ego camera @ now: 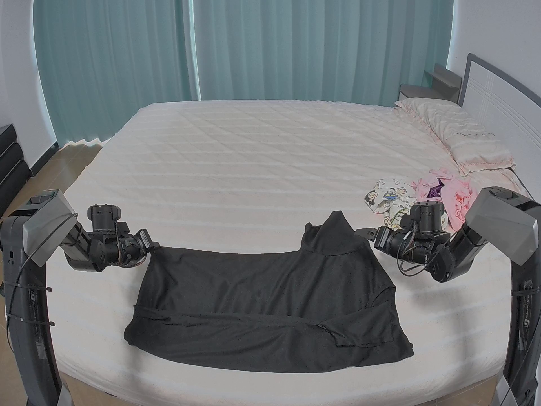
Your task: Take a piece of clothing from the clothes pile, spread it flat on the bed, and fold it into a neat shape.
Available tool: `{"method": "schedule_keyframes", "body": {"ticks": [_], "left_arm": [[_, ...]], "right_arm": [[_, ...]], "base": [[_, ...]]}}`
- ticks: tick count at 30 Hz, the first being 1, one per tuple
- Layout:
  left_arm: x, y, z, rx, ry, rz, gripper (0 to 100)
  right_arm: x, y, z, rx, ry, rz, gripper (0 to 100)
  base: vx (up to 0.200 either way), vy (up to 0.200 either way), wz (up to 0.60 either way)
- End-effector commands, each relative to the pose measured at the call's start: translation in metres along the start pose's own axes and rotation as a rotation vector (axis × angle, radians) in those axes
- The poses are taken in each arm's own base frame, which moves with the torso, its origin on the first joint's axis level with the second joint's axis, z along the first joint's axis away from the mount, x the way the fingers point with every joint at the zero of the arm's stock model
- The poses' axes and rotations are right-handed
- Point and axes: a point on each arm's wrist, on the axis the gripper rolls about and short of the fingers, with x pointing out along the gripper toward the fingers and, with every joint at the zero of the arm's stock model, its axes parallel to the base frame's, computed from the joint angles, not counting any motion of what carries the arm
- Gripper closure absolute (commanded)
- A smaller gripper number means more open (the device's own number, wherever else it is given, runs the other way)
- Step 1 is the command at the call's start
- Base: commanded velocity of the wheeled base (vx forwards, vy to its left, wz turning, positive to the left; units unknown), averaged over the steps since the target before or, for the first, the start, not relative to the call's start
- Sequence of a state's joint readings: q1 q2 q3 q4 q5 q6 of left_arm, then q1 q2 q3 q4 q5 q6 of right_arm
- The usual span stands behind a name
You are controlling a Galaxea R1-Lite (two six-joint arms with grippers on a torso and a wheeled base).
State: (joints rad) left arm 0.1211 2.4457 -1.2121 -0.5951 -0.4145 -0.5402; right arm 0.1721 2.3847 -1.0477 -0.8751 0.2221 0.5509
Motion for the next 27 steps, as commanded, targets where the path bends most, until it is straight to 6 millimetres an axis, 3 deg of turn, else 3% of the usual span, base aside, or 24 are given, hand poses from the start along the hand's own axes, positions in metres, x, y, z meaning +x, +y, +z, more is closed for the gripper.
{"method": "schedule_keyframes", "body": {"ticks": [1, 13, 27], "left_arm": [[-0.016, -0.009, 0.004, 0.012, -0.069, -0.03, 100], [-0.02, -0.006, -0.004, 0.016, -0.084, -0.042, 100], [-0.02, -0.006, -0.006, 0.01, -0.076, -0.041, 100]], "right_arm": [[0.034, 0.0, -0.004, -0.054, 0.017, -0.041, 0], [0.074, 0.003, 0.0, -0.065, 0.021, -0.082, 0], [0.09, -0.003, -0.002, -0.06, 0.029, -0.099, 0]], "base": [[0.0, 0.0, 0.0], [0.0, 0.0, 0.0], [0.0, 0.0, 0.0]]}}
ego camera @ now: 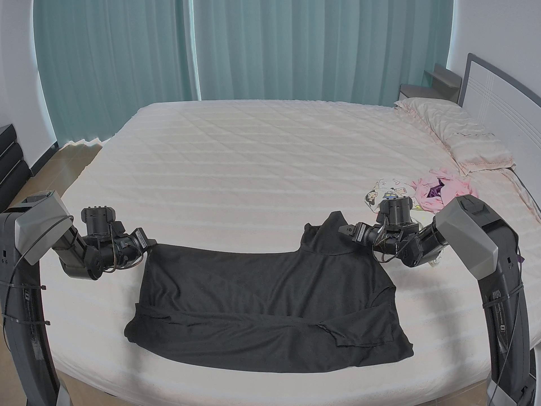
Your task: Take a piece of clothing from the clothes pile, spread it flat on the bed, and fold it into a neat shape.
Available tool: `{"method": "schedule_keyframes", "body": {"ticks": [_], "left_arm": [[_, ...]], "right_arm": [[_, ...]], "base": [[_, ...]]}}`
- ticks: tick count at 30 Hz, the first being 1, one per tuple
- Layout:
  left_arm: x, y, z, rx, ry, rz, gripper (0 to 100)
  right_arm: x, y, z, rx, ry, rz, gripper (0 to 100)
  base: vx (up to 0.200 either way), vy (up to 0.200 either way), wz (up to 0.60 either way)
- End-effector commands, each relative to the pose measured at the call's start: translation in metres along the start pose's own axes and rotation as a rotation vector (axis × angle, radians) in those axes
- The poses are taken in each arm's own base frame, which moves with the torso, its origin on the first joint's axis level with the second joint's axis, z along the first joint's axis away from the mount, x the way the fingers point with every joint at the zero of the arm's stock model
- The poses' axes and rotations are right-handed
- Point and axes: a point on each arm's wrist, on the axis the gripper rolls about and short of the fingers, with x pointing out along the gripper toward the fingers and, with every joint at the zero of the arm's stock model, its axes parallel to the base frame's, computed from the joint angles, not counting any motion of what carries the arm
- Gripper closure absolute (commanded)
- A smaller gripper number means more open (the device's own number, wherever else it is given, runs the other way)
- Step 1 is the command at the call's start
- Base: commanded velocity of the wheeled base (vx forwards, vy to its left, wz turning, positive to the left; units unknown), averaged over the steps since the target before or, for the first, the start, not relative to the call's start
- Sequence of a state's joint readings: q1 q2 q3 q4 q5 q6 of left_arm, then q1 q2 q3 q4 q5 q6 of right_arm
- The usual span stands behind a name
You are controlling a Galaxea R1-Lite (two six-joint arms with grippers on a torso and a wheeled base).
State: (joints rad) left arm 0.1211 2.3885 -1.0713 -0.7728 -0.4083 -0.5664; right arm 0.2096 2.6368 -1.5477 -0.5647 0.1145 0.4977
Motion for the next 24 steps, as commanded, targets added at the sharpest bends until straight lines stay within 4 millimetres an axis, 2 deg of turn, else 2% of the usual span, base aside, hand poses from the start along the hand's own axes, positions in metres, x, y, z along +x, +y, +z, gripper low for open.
{"method": "schedule_keyframes", "body": {"ticks": [1, 3, 4, 16, 20, 24], "left_arm": [[0.0, 0.0, 0.0, 0.0, 0.0, 0.0, 100], [0.0, 0.0, 0.0, -0.001, 0.001, -0.001, 100], [0.0, 0.0, 0.0, -0.001, 0.001, -0.001, 100], [0.0, 0.001, 0.0, -0.002, -0.001, 0.001, 100], [-0.002, -0.001, 0.004, 0.003, -0.016, -0.005, 100], [-0.004, -0.002, 0.007, 0.005, -0.024, -0.007, 100]], "right_arm": [[0.006, -0.002, -0.006, 0.0, 0.01, -0.001, 0], [0.007, -0.003, -0.01, 0.003, 0.038, -0.012, 0], [0.007, -0.003, -0.011, 0.007, 0.044, -0.017, 100], [0.005, -0.006, 0.002, 0.049, -0.014, -0.051, 100], [-0.008, 0.004, 0.022, 0.099, -0.068, -0.04, 100], [-0.017, 0.008, 0.028, 0.113, -0.079, -0.045, 100]], "base": [[0.0, 0.0, 0.0], [0.0, 0.0, 0.0], [0.0, 0.0, 0.0], [0.0, 0.0, 0.0], [0.0, 0.0, 0.0], [0.0, 0.0, 0.0]]}}
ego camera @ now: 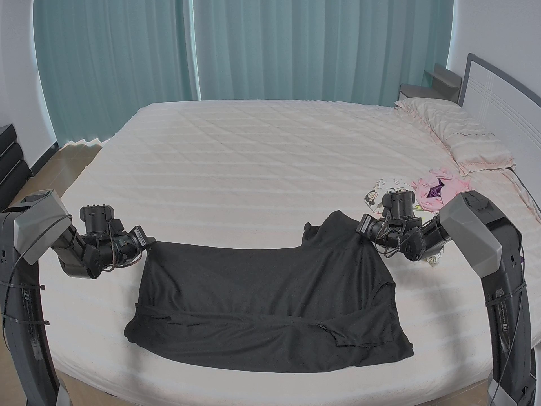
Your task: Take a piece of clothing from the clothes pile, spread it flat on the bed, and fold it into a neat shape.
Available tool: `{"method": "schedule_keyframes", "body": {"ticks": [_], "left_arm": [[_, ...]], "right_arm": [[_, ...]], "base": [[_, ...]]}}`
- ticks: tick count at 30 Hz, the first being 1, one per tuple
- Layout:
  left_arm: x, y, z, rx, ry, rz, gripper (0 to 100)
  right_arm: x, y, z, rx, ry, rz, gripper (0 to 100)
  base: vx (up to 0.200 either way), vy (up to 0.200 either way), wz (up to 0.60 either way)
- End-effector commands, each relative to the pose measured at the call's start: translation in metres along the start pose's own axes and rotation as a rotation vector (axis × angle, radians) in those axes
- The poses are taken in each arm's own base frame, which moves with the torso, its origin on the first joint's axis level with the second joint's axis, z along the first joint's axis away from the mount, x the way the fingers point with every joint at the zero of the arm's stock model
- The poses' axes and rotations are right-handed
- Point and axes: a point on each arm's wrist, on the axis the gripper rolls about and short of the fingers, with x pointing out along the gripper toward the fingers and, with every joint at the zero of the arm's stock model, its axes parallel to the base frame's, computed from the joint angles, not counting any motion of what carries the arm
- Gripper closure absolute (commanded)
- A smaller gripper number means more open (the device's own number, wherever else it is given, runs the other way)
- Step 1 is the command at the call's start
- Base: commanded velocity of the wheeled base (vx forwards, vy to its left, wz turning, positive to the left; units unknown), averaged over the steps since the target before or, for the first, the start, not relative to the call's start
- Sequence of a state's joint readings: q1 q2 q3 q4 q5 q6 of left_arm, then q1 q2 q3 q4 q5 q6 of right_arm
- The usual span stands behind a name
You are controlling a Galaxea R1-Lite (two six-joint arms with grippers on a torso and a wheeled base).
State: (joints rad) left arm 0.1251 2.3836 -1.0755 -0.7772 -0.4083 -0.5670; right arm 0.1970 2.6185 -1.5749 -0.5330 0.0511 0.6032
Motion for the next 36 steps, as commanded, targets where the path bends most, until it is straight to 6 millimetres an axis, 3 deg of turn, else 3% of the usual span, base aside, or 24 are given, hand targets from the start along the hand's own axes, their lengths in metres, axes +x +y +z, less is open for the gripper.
{"method": "schedule_keyframes", "body": {"ticks": [1, 5, 16, 24, 36], "left_arm": [[-0.002, -0.002, 0.003, 0.003, -0.01, -0.004, 100], [-0.002, -0.002, 0.004, 0.003, -0.012, -0.004, 100], [-0.003, -0.001, 0.004, 0.01, -0.018, 0.005, 100], [-0.007, -0.007, 0.008, 0.054, -0.032, -0.001, 100], [-0.023, -0.006, 0.006, 0.126, -0.023, 0.023, 100]], "right_arm": [[-0.014, 0.01, 0.014, 0.003, -0.033, 0.016, 100], [-0.02, 0.015, 0.022, 0.01, -0.062, 0.035, 100], [-0.028, -0.007, 0.02, 0.002, -0.035, -0.023, 100], [-0.042, 0.0, 0.029, 0.001, -0.044, -0.009, 100], [-0.07, 0.002, 0.023, -0.009, -0.028, 0.017, 100]], "base": [[0.0, 0.0, 0.0], [0.0, 0.0, 0.0], [0.0, 0.0, 0.0], [0.0, 0.0, 0.0], [0.0, 0.0, 0.0]]}}
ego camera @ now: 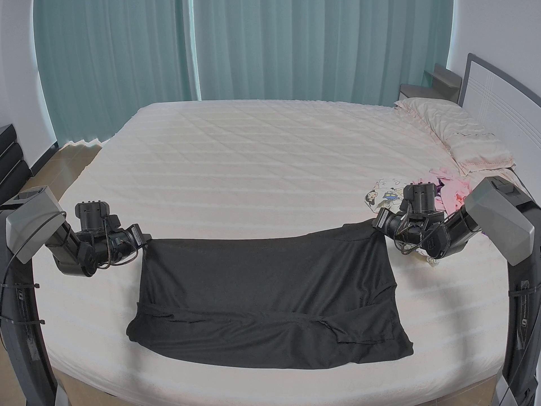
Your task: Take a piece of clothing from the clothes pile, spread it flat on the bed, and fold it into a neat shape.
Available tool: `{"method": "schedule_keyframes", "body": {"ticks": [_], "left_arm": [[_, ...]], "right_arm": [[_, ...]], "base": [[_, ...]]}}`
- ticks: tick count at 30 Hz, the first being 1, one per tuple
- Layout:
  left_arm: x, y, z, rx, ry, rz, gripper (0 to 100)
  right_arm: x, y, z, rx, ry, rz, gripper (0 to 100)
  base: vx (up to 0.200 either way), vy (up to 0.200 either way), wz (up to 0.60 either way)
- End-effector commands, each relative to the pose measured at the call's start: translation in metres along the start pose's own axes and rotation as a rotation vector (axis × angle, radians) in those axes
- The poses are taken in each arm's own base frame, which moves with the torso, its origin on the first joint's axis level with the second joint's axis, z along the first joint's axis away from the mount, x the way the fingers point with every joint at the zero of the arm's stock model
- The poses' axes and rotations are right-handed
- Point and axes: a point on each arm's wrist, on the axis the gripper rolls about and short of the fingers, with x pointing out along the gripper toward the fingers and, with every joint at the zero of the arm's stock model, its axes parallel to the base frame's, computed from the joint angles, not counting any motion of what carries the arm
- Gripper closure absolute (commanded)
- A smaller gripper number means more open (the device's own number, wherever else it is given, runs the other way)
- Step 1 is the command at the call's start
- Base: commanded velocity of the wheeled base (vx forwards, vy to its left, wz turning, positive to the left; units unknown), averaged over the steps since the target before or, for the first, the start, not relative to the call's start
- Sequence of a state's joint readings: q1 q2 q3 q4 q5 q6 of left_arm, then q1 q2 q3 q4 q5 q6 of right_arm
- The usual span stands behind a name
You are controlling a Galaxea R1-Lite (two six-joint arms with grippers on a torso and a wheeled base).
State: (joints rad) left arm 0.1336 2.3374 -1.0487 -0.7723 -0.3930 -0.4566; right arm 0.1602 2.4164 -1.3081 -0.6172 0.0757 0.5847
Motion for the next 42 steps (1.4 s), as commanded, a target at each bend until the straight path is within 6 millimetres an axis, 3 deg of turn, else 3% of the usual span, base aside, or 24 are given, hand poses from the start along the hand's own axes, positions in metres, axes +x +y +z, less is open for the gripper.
{"method": "schedule_keyframes", "body": {"ticks": [1, 9, 24, 31, 40, 41, 42], "left_arm": [[-0.013, 0.0, -0.004, 0.025, 0.013, 0.015, 100], [-0.024, 0.006, -0.02, 0.101, 0.063, 0.045, 100], [-0.046, 0.018, -0.064, 0.198, 0.214, 0.102, 100], [-0.053, 0.025, -0.079, 0.245, 0.278, 0.116, 100], [-0.049, 0.032, -0.093, 0.227, 0.328, 0.129, 100], [-0.049, 0.032, -0.093, 0.227, 0.328, 0.129, 100], [-0.05, 0.033, -0.094, 0.224, 0.332, 0.131, 0]], "right_arm": [[-0.015, 0.005, 0.001, -0.015, -0.002, 0.012, 100], [-0.034, 0.0, -0.008, -0.026, 0.037, 0.016, 100], [-0.067, -0.028, -0.06, -0.082, 0.17, 0.01, 100], [-0.075, -0.036, -0.081, -0.109, 0.238, -0.004, 100], [-0.072, -0.043, -0.098, -0.127, 0.293, -0.024, 100], [-0.072, -0.043, -0.098, -0.127, 0.293, -0.024, 0], [-0.073, -0.043, -0.1, -0.128, 0.3, -0.025, 0]], "base": [[0.0, 0.0, 0.0], [0.0, 0.0, 0.0], [0.0, 0.0, 0.0], [0.0, 0.0, 0.0], [0.0, 0.0, 0.0], [0.0, 0.0, 0.0], [0.0, 0.0, 0.0]]}}
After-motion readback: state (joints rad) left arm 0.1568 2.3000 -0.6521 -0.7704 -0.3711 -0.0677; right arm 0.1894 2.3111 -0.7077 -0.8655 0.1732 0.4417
